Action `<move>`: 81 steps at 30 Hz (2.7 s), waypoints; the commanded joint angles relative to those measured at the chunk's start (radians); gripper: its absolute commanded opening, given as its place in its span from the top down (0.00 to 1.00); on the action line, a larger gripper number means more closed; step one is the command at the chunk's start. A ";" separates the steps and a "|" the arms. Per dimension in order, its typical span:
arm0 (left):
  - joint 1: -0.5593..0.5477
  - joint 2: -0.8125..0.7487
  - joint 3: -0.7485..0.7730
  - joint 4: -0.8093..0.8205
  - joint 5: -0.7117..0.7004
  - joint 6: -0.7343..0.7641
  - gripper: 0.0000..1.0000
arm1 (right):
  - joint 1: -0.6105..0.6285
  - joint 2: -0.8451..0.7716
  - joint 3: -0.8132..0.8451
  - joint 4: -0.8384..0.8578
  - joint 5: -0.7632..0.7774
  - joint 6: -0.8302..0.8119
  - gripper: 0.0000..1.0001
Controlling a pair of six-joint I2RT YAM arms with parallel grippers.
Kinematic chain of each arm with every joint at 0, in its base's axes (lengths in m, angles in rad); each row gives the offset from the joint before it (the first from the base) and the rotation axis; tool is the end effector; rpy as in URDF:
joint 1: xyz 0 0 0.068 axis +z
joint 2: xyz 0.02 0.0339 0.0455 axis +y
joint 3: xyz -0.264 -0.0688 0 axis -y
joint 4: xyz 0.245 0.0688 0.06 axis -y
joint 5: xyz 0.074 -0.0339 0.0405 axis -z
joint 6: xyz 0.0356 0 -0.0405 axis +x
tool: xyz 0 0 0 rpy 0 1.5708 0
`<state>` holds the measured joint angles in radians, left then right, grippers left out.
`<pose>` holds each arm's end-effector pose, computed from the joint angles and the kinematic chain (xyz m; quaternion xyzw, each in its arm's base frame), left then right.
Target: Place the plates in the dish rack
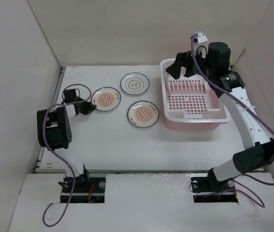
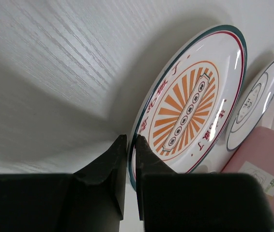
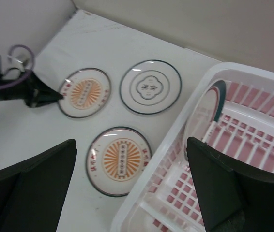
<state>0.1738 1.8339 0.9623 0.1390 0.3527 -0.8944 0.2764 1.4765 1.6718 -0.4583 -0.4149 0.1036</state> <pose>0.3686 0.0522 0.1477 -0.3963 0.8104 -0.2912 0.3184 0.3104 0.1030 0.4550 -0.1918 0.7630 0.2730 0.5537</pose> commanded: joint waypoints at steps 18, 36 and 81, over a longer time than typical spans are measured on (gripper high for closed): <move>-0.094 -0.225 0.543 -0.839 -0.141 0.043 1.00 | 0.632 0.295 0.167 0.023 0.495 -0.608 0.01; -0.169 -0.338 0.599 -0.871 0.055 -0.024 1.00 | 0.665 0.450 0.266 0.053 0.516 -0.685 0.06; -0.189 -0.406 0.646 -0.690 -0.202 0.218 0.01 | 0.321 0.058 0.028 0.300 0.532 0.000 1.00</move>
<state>-0.0158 1.4734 1.6527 -0.5102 0.3626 -0.7681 0.6926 1.7115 1.7088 -0.2943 0.1535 -0.0978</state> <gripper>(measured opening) 0.993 0.110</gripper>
